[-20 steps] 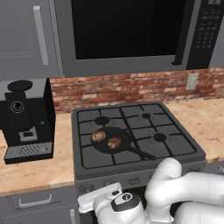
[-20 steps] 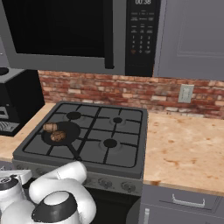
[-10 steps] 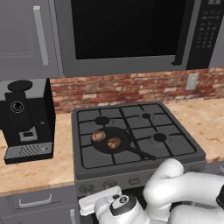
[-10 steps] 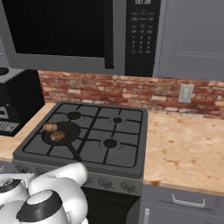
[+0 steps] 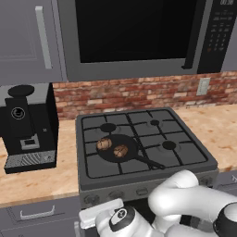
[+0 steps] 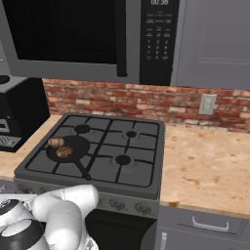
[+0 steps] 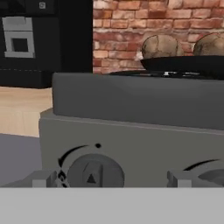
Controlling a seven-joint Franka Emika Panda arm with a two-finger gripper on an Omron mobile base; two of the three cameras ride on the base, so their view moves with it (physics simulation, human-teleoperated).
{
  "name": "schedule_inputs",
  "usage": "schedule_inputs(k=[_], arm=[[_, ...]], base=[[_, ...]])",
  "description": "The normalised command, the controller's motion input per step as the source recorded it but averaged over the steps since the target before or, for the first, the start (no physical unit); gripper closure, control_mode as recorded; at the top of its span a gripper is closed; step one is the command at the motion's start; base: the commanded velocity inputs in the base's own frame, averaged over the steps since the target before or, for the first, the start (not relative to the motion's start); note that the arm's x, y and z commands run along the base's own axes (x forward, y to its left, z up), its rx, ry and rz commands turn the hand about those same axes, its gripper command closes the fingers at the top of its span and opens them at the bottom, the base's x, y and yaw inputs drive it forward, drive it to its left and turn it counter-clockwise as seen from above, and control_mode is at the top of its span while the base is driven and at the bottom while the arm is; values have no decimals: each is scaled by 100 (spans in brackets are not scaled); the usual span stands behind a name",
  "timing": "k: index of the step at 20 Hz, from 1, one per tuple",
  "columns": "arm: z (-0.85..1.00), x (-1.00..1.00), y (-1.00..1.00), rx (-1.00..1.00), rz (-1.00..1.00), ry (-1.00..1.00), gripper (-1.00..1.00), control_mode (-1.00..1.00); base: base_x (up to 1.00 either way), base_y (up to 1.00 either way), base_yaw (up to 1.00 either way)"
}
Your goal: Put the potato and potato in the pan. Then turn on the front left burner and set the heat to medium.
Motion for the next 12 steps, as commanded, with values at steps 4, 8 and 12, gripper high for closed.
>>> schedule_inputs(k=[4, 8, 12], arm=[[-22, 2, 23, 0, 0, -4, -100, -100], [-21, 14, 2, 0, -4, -6, -100, -100], [-19, 12, 0, 1, -5, -6, -100, -100]], base=[[0, 0, 0], [0, 0, 0], [0, 0, 0]])
